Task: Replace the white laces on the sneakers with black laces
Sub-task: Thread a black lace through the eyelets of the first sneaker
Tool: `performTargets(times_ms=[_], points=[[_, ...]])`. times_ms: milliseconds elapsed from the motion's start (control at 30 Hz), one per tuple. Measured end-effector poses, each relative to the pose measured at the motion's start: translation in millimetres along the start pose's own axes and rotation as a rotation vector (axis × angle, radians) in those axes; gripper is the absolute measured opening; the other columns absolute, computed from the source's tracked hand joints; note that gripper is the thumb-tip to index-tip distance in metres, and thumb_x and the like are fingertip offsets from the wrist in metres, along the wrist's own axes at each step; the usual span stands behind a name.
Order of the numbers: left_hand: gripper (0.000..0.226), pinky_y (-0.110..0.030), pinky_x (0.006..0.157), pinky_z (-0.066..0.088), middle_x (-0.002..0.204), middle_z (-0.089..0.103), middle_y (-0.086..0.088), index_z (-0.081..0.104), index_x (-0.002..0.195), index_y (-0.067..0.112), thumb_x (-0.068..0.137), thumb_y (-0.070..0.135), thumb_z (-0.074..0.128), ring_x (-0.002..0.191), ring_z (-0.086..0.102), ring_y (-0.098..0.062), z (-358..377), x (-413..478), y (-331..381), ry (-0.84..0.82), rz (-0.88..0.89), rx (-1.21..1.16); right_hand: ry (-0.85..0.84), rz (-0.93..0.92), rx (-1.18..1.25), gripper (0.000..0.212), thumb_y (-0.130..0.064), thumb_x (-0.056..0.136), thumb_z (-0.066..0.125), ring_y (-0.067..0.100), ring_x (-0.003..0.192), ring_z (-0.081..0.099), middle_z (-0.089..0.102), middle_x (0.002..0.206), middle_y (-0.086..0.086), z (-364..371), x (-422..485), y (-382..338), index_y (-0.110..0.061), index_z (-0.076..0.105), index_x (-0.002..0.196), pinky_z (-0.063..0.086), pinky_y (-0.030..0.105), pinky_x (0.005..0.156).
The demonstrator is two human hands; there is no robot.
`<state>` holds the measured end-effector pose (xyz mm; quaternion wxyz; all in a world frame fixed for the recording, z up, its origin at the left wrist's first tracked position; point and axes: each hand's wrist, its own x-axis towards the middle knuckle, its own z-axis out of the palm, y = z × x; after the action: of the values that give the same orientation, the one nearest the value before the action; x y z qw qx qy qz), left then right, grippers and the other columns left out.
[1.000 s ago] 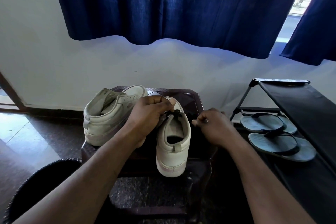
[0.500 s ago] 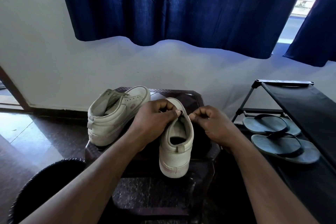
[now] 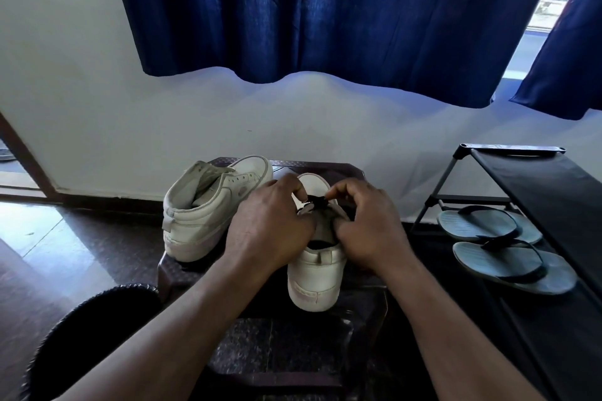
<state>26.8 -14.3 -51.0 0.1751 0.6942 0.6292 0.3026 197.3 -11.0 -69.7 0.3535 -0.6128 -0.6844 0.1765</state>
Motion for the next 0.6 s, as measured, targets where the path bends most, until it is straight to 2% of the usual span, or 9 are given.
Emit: performTargets(times_ms=[67, 233, 367, 467, 600], points=[[0.024, -0.033, 0.069, 0.051, 0.079, 0.064, 0.011, 0.063, 0.099, 0.036, 0.076, 0.029, 0.067, 0.081, 0.063, -0.019, -3.3, 0.8, -1.7, 0.001, -0.023, 0.026, 0.029, 0.024, 0.005, 0.037, -0.019, 0.066, 0.059, 0.021, 0.098, 0.06, 0.064, 0.096, -0.021, -2.0, -2.0, 1.2, -0.034, 0.068, 0.098, 0.052, 0.034, 0.078], [0.024, -0.033, 0.071, 0.056, 0.076, 0.065, 0.017, 0.062, 0.089, 0.036, 0.072, 0.021, 0.067, 0.083, 0.064, -0.016, -12.2, 3.3, -10.5, 0.018, -0.044, 0.023, 0.076, 0.095, 0.006, 0.029, -0.016, 0.071, 0.069, 0.014, 0.097, 0.062, 0.067, 0.095, -0.021, -4.4, -3.2, 3.2, -0.037, 0.066, 0.091, 0.057, 0.04, 0.078], [0.026, -0.036, 0.076, 0.057, 0.08, 0.067, 0.018, 0.064, 0.089, 0.037, 0.07, 0.021, 0.064, 0.086, 0.065, -0.016, -15.8, 6.6, -14.8, 0.049, -0.052, 0.005, 0.116, 0.129, 0.01, 0.024, -0.018, 0.074, 0.073, 0.008, 0.089, 0.063, 0.069, 0.091, -0.018, -4.6, -2.3, 2.3, -0.036, 0.066, 0.087, 0.056, 0.038, 0.073], [0.023, -0.037, 0.075, 0.057, 0.083, 0.069, 0.014, 0.063, 0.089, 0.039, 0.069, 0.029, 0.061, 0.085, 0.066, -0.02, -10.8, 5.2, -15.2, 0.045, -0.045, 0.028, 0.126, 0.115, 0.015, 0.02, -0.019, 0.076, 0.075, 0.01, 0.085, 0.062, 0.069, 0.088, -0.018, -3.2, -0.6, 4.8, -0.033, 0.067, 0.088, 0.054, 0.035, 0.07], [0.025, -0.034, 0.075, 0.057, 0.08, 0.069, 0.013, 0.066, 0.091, 0.036, 0.067, 0.035, 0.063, 0.08, 0.066, -0.012, -5.9, 9.1, -13.4, -0.052, -0.087, -0.085, 0.089, 0.082, 0.122, 0.026, -0.009, 0.076, 0.077, 0.004, 0.086, 0.066, 0.071, 0.089, -0.016, -0.5, 0.5, 2.3, -0.028, 0.07, 0.093, 0.052, 0.022, 0.073]])
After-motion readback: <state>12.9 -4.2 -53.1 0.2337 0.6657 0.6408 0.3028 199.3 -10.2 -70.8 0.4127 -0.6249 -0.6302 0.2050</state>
